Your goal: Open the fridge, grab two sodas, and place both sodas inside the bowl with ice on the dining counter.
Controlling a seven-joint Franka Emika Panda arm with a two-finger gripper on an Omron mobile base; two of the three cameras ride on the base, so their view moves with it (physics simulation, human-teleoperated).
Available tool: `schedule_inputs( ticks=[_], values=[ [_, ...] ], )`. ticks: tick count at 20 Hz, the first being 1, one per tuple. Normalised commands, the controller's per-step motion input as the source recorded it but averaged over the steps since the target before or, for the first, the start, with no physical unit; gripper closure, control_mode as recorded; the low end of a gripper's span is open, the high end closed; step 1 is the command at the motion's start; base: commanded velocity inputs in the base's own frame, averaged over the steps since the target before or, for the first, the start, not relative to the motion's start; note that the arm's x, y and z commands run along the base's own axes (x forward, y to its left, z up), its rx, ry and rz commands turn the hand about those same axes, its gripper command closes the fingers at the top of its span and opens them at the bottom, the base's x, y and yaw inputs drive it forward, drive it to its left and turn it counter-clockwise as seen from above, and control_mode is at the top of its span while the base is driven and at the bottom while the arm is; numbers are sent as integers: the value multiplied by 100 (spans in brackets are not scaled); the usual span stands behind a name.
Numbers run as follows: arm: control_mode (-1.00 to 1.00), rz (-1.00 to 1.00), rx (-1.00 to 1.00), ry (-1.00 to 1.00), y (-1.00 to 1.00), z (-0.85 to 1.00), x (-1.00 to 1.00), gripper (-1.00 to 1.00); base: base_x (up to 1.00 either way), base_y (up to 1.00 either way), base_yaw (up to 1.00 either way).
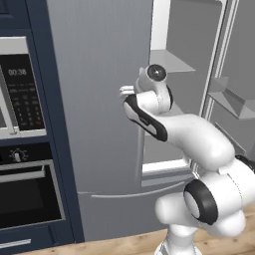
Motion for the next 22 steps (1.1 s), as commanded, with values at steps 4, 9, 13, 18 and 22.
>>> schedule_inputs(
  ticks=[4, 9, 13, 18, 22],
  values=[
    [-100, 16, 0, -1, 64, 0, -99, 100, 0, 0, 0],
    [-100, 15, -1, -2, 74, 0, -100, 100, 0, 0, 0],
    [-100, 12, -1, -1, 59, 0, -100, -100, 0, 0, 0],
    [-100, 4, -1, -5, -35, 23, -88, -100, 0, 0, 0],
    [-100, 0, 5, -1, -100, 33, -71, -100, 0, 0, 0]
  ],
)
